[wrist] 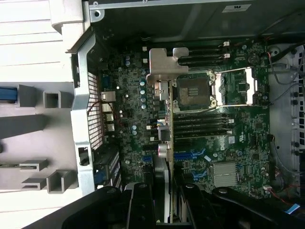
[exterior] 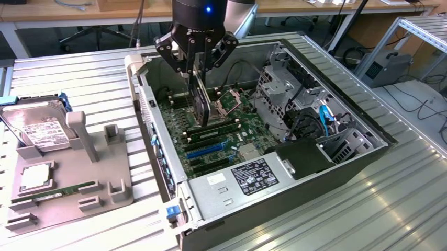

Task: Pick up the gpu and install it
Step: 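Pick up the gpu and move the gpu toward the slot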

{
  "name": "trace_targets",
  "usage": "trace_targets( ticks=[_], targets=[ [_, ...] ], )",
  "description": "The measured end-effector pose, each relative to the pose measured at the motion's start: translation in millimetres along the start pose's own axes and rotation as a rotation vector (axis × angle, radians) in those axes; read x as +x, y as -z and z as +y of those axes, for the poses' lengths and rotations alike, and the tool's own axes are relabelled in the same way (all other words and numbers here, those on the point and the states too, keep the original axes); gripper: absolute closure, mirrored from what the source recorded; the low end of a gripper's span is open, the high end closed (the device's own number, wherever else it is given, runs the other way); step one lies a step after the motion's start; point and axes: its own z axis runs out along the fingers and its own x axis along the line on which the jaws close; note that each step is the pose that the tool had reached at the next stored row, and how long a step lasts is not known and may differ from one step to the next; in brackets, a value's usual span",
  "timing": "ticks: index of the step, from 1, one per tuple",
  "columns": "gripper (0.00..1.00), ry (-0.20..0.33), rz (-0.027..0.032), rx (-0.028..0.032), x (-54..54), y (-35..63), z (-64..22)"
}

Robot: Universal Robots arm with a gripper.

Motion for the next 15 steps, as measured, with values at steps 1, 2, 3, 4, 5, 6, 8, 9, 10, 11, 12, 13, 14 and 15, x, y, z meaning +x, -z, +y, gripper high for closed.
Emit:
trace_targets(
  ticks=[1, 2, 3, 4, 5, 6, 8, 9, 10, 11, 12, 13, 14, 15],
  targets=[
    [0.73, 0.000, 0.0000, 0.0000, -0.5, -0.2, 0.0],
    [0.73, 0.000, 0.0000, 0.0001, -1.0, -0.5, 0.1],
    [0.73, 0.000, 0.0000, 0.0000, -1.8, -0.8, 0.1],
    [0.73, 0.000, 0.0000, 0.0000, -2.3, -1.0, 0.2],
    [0.73, 0.000, 0.0000, 0.0000, -2.8, -1.3, 0.2],
    [0.73, 0.000, 0.0000, 0.0000, -3.2, -1.5, 0.3],
    [0.73, 0.000, 0.0001, 0.0000, -4.4, -2.0, 0.3],
    [0.73, 0.000, 0.0000, 0.0000, -4.9, -2.3, 0.4],
    [0.73, 0.000, 0.0000, 0.0000, -5.4, -2.5, 0.4],
    [0.73, 0.000, 0.0000, 0.0001, -5.9, -2.7, 0.5],
    [0.73, 0.000, 0.0000, 0.0000, -6.3, -3.0, 0.5],
    [0.73, 0.000, 0.0000, 0.0000, -6.8, -3.2, 0.5],
    [0.73, 0.000, 0.0000, 0.0000, -7.2, -3.4, 0.6],
    [0.73, 0.000, 0.0000, 0.0000, -7.6, -3.6, 0.6]
  ],
)
